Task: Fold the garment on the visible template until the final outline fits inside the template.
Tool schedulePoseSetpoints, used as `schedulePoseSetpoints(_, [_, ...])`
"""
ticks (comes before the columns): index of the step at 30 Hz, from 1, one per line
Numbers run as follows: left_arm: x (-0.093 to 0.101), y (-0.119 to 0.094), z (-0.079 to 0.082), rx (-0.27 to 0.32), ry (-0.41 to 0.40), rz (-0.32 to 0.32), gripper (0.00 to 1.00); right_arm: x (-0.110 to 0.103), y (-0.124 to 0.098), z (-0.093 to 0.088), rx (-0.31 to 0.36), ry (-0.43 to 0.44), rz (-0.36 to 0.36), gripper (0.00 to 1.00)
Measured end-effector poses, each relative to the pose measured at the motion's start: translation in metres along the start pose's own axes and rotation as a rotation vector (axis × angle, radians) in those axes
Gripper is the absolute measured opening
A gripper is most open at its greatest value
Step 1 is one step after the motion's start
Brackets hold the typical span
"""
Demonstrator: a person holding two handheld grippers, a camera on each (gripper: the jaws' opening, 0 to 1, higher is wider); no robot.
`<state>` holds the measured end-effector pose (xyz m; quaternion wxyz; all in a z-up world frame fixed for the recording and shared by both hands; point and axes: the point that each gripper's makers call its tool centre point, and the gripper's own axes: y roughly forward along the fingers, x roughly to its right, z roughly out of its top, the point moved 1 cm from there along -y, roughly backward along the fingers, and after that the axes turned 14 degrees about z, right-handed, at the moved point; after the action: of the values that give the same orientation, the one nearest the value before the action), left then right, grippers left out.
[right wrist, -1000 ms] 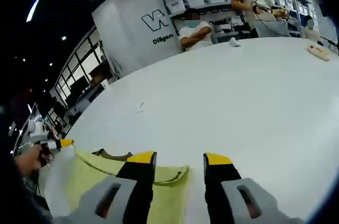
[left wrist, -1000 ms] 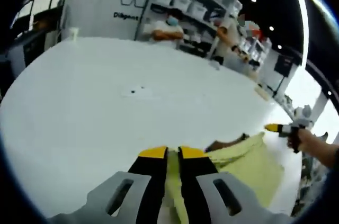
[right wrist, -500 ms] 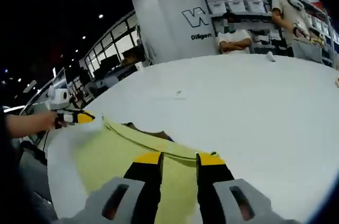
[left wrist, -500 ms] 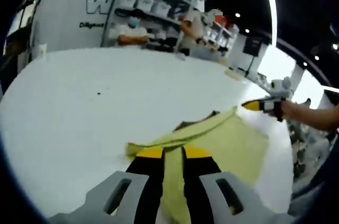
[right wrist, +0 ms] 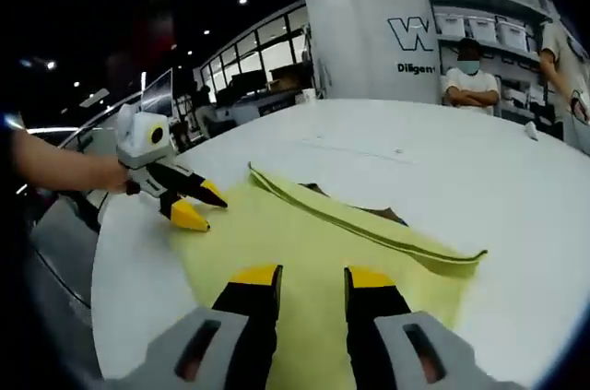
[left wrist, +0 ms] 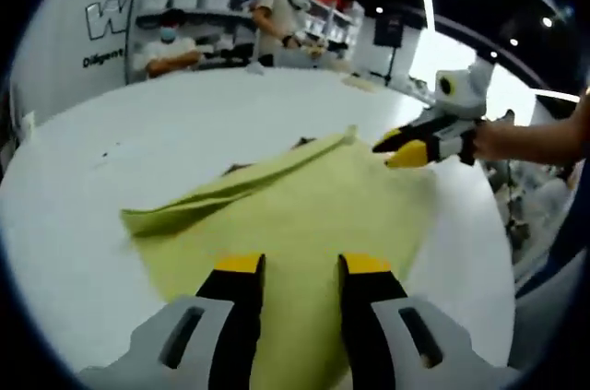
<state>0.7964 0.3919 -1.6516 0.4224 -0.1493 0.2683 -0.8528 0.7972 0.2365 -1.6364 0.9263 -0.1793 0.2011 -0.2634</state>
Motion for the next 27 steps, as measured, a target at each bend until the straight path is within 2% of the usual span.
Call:
schedulePoseSetpoints(1, [-0.001, 0.001, 0.0, 0.001, 0.005, 0.005, 0.47, -0.002, 0.004, 0.001, -0.002, -0.012, 0.004, 0.37])
schedulePoseSetpoints(3, [-0.003, 0.006, -0.006, -0.01, 0.014, 0.016, 0.49, -0.009, 0.011, -0.008, -0.069, -0.045, 0.012, 0.39])
schedulePoseSetpoints(5, [0.001, 0.007, -0.009, -0.024, 0.028, 0.015, 0.47, -0.01, 0.013, -0.02, -0.133, -0.076, 0.008, 0.37])
schedulePoseSetpoints(6, [0.001, 0.009, -0.016, -0.037, 0.039, 0.016, 0.46, -0.01, 0.014, -0.025, -0.156, -0.082, 0.007, 0.36])
schedulePoseSetpoints(7, [0.001, 0.009, -0.014, -0.01, 0.069, 0.023, 0.45, -0.011, 0.015, -0.03, -0.172, -0.076, 0.004, 0.35])
schedulePoseSetpoints(8, [0.002, 0.008, -0.016, -0.018, 0.069, 0.027, 0.44, -0.013, 0.017, -0.033, -0.174, -0.075, 0.007, 0.35])
schedulePoseSetpoints(9, [0.001, 0.01, -0.019, -0.015, 0.068, 0.032, 0.43, -0.01, 0.02, -0.046, -0.178, -0.07, 0.013, 0.35])
schedulePoseSetpoints(11, [-0.002, 0.012, -0.02, -0.012, 0.06, 0.051, 0.4, -0.012, 0.015, -0.044, -0.103, -0.108, -0.007, 0.34])
schedulePoseSetpoints(12, [0.0, 0.011, -0.02, -0.007, 0.043, 0.055, 0.4, -0.015, 0.013, -0.04, -0.094, -0.102, -0.006, 0.34])
schedulePoseSetpoints(17, [0.003, 0.003, -0.028, 0.037, 0.037, 0.074, 0.38, -0.024, 0.009, -0.04, -0.084, -0.115, -0.016, 0.3])
schedulePoseSetpoints(19, [0.006, -0.003, -0.032, 0.042, 0.045, 0.081, 0.37, -0.025, 0.007, -0.041, -0.085, -0.115, -0.014, 0.3])
schedulePoseSetpoints(20, [0.014, -0.009, -0.036, 0.046, 0.062, 0.085, 0.37, -0.029, 0.005, -0.043, -0.078, -0.115, -0.015, 0.29])
schedulePoseSetpoints(27, [0.021, -0.028, -0.052, 0.052, 0.06, 0.094, 0.36, -0.043, 0.0, -0.051, -0.071, -0.11, -0.013, 0.27])
